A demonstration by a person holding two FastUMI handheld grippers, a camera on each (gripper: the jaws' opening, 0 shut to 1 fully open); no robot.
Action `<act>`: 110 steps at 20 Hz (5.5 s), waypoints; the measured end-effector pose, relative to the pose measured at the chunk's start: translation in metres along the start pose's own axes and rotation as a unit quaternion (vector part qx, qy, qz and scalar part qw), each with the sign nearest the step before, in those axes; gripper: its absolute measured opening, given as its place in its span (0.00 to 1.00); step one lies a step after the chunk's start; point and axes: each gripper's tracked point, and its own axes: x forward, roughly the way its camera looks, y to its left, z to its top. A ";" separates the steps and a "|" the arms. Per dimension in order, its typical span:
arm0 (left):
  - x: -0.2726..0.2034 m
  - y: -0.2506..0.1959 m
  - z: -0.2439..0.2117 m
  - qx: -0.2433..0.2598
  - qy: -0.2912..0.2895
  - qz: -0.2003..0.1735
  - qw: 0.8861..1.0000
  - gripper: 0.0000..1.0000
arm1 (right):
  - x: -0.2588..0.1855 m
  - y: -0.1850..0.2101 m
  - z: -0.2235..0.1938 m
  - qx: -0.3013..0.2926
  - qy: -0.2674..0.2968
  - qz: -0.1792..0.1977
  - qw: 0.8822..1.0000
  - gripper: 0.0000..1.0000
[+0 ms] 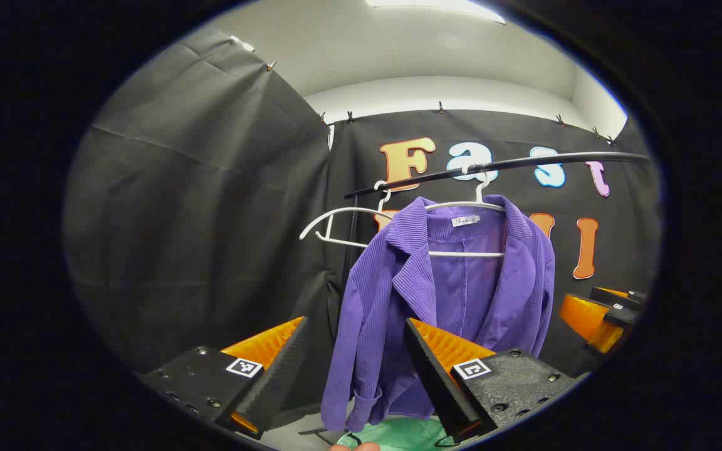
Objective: Grasp the clothes on the hanger with both hands and then place them into the laundry hamper below.
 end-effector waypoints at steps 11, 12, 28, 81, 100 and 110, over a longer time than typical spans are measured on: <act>-0.010 -0.007 0.007 -0.003 -0.002 0.003 1.000 0.95 | -0.006 -0.019 0.019 0.006 -0.024 -0.001 1.000 0.89; -0.011 -0.009 0.008 -0.010 -0.005 0.003 1.000 0.92 | -0.008 -0.018 0.018 0.005 -0.025 0.001 1.000 0.89; -0.046 0.014 0.014 -0.028 -0.004 0.010 1.000 0.92 | 0.043 0.002 -0.014 0.005 0.007 0.013 1.000 0.97; 0.122 -0.014 0.007 0.100 -0.060 0.017 0.993 0.04 | 0.050 -0.114 0.045 -0.067 -0.081 -0.080 0.991 0.14; 0.227 0.110 0.017 0.029 0.028 0.107 0.993 0.06 | 0.108 -0.207 0.099 -0.033 -0.142 -0.229 0.962 0.14; 0.214 0.066 -0.058 0.042 0.075 0.051 0.995 0.07 | 0.114 -0.252 0.089 -0.073 -0.131 -0.284 0.947 0.14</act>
